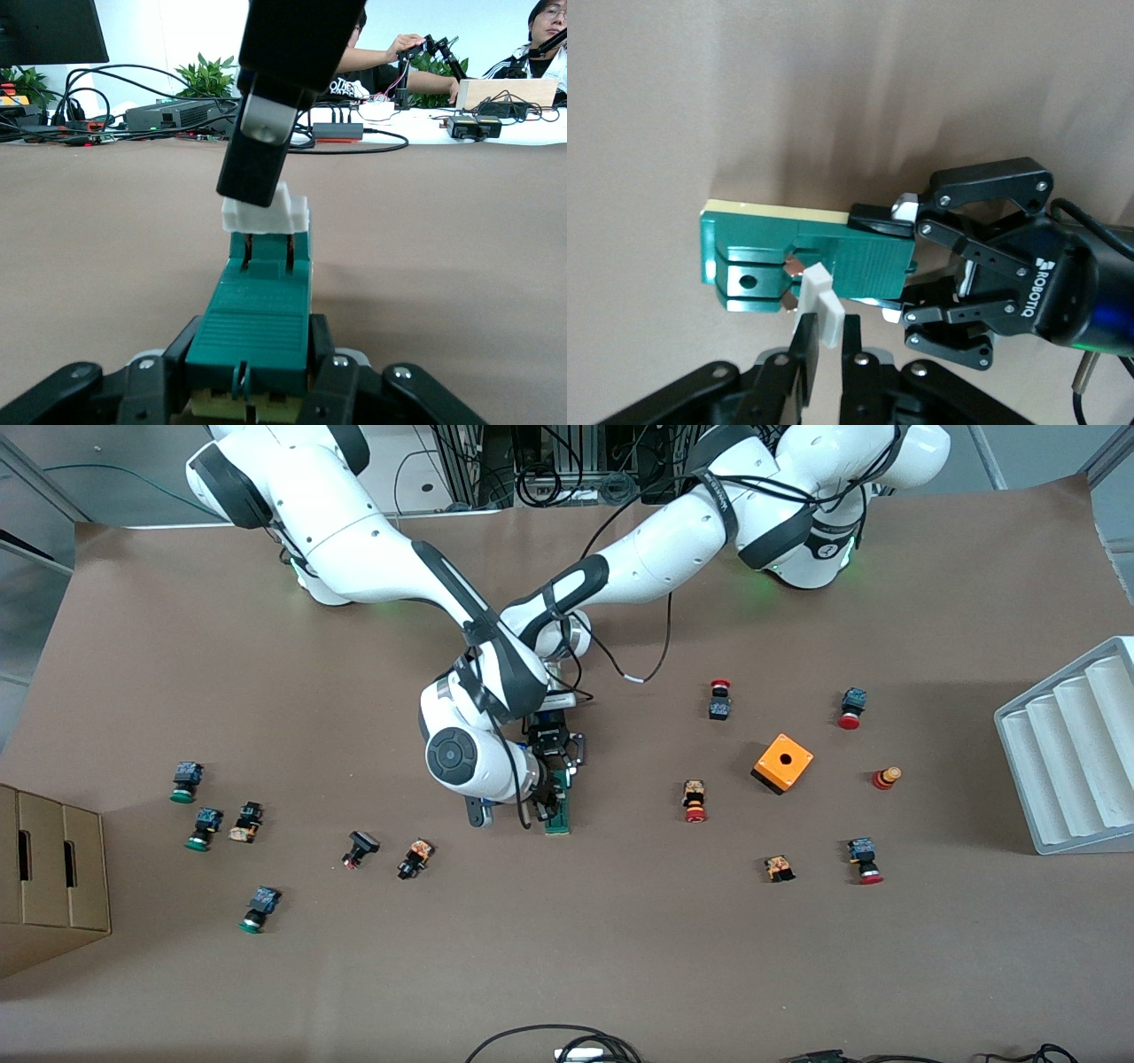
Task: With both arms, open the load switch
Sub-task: 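Swing the white handle down onto the switch body with the right gripper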
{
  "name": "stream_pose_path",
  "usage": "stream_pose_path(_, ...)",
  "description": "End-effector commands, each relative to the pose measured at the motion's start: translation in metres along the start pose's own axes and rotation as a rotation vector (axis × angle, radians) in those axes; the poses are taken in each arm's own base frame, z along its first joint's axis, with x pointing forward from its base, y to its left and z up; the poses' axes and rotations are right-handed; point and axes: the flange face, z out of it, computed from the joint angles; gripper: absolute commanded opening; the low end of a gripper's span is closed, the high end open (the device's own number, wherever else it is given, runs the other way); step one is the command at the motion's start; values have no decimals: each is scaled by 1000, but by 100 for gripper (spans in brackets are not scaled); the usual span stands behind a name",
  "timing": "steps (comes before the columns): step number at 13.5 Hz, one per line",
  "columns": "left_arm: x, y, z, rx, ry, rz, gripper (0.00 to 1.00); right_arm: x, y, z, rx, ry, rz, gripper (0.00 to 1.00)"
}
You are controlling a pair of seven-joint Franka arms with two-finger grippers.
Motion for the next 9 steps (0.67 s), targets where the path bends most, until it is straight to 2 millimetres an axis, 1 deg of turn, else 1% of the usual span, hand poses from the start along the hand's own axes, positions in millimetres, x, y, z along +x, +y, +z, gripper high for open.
stream_pose_path(1,-10,1,-3,-22,-16,11,49,-1,14,14,-3,16,-15,14)
stream_pose_path(7,-11,1,-3,-24,-15,13,49,0,13,14,9,27,-25,14)
stream_pose_path(9,-12,1,-3,-25,-15,14,49,2,13,18,12,31,-28,14)
